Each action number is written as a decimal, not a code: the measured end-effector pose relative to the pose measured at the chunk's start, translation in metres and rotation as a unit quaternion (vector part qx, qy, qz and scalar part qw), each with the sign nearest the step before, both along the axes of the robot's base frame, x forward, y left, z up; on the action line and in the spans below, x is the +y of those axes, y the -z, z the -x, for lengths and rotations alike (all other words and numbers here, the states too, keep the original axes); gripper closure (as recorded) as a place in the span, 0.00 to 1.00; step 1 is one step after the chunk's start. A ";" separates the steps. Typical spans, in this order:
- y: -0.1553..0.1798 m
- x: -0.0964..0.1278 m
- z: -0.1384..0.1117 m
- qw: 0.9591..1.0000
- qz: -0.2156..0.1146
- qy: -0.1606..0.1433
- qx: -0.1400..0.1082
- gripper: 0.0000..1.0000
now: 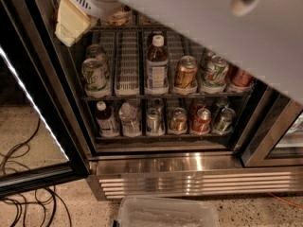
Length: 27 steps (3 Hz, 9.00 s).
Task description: Pick orange can from top shelf of fridge
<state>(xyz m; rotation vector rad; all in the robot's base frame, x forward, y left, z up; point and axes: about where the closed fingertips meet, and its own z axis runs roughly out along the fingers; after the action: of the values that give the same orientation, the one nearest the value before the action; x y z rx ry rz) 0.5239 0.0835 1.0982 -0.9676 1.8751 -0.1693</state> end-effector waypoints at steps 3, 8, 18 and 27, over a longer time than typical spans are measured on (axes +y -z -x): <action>0.023 0.032 0.011 0.996 -0.065 0.055 -0.004 0.00; 0.029 0.030 0.006 0.969 -0.128 0.171 -0.122 0.00; 0.020 0.029 -0.033 0.919 -0.172 0.274 -0.223 0.08; 0.014 -0.003 -0.085 0.874 -0.168 0.298 -0.346 0.30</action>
Offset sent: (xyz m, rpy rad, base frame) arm 0.0109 0.0601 -0.1115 0.3157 0.1510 -0.2862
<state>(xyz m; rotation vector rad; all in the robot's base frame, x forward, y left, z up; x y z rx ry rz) 0.6091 0.0806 1.0842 -0.0245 1.3933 -0.4714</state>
